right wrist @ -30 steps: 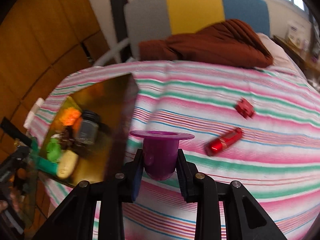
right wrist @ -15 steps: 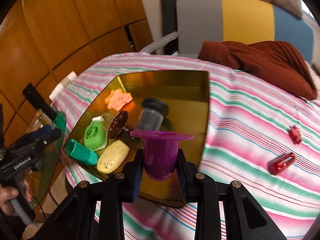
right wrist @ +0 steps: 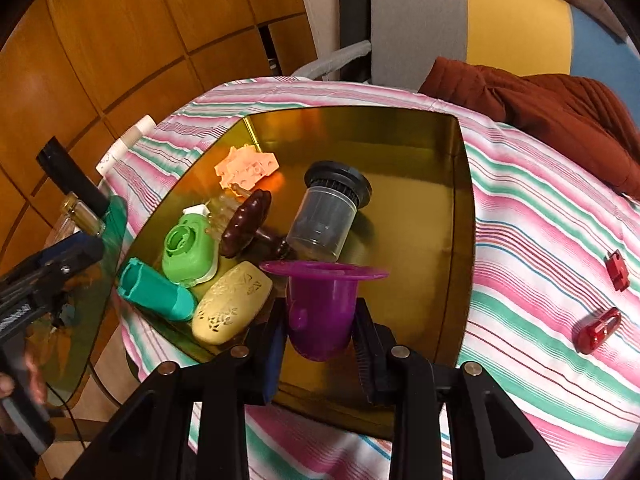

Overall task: Organize rigid objects
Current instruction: 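Carry the magenta cup piece over the gold tray with the right gripper, then lower the magenta cup piece into the tray and open the right gripper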

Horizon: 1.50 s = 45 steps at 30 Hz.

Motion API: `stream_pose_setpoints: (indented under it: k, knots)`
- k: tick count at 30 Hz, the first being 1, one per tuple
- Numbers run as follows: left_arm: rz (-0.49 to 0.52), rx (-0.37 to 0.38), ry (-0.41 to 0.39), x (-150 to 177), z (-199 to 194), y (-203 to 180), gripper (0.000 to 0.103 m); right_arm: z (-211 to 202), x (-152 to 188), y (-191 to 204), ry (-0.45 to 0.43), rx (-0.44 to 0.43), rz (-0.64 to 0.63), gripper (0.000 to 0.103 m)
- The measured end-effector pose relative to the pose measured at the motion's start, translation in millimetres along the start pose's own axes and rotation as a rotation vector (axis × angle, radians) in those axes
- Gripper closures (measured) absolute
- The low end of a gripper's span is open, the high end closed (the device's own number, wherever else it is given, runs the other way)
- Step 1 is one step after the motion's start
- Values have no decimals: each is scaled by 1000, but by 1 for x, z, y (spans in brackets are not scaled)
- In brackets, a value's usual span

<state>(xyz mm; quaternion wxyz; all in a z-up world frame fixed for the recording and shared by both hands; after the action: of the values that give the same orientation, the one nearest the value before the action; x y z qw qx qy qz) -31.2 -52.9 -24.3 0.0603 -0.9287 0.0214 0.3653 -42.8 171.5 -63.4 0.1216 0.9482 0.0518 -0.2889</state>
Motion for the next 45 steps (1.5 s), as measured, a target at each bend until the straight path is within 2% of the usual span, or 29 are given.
stream_pose_setpoints:
  k: [8, 15, 17, 19, 32, 34, 39, 45]
  knots:
    - [-32, -61, -17, 1, -8, 25, 39, 12, -2, 5, 26, -21, 6, 72]
    - [-23, -49, -12, 2, -7, 22, 39, 35, -2, 17, 93, -56, 16, 71]
    - [-16, -44, -6, 3, -5, 18, 40, 46, 2, 19, 126, -38, 14, 71]
    - [5, -46, 0, 5, -3, 13, 43, 47, 5, 20, 101, -31, 9, 71]
    - [48, 3, -2, 3, -3, -14, 43, 45, 11, 19, 90, -52, 43, 70]
    - [48, 11, -1, 3, -3, -15, 43, 44, 11, 19, 87, -48, 48, 68]
    - [42, 20, 6, 4, -3, -16, 43, 42, 12, 18, 82, -43, 59, 53]
    - [71, -14, 5, 5, -3, -21, 43, 36, 12, 16, 71, -33, 57, 52]
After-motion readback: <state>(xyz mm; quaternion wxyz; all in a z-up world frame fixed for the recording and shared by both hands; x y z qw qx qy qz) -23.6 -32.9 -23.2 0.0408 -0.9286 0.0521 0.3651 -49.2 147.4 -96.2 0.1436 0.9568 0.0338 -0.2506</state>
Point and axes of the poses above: each gripper's, at about its wrist camera, not at the fingertips, and z roughly the way its jaws point, y to its left, x to its underside, the point moved 2 cm from there along z, roughly the way its jaws point, and after that the axes turned 1 degree about z, right-handed, at the moved point
